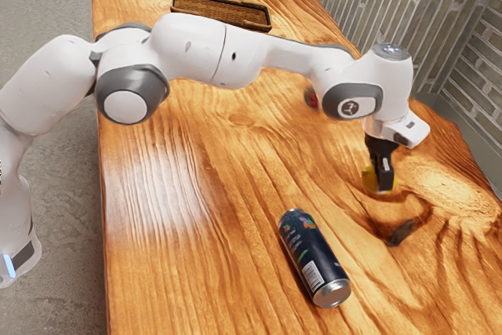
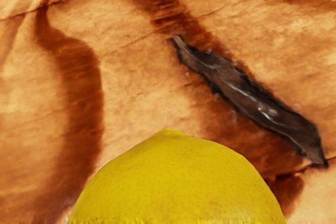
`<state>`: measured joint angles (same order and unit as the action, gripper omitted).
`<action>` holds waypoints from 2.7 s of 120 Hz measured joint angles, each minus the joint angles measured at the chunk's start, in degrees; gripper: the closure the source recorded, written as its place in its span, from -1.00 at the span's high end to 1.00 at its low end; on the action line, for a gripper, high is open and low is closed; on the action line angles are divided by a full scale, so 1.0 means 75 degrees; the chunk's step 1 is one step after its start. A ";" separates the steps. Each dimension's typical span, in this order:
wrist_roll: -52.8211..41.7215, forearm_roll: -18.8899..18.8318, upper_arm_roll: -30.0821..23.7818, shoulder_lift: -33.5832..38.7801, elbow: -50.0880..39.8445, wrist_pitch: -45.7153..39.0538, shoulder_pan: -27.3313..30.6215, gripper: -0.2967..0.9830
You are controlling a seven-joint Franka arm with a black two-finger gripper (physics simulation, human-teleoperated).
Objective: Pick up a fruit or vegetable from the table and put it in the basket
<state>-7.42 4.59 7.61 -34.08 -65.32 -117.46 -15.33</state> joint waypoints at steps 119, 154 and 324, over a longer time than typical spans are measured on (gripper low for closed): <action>-0.0274 -0.0383 0.1582 0.1230 0.1052 0.2853 0.3536 0.09; -0.0468 -0.0381 0.2233 0.1269 0.0977 0.3451 0.4080 0.09; -0.0696 0.1176 0.1683 0.0913 -0.0745 -0.0821 0.6368 0.09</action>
<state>-12.64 13.40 20.23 -27.23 -70.90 -123.62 32.43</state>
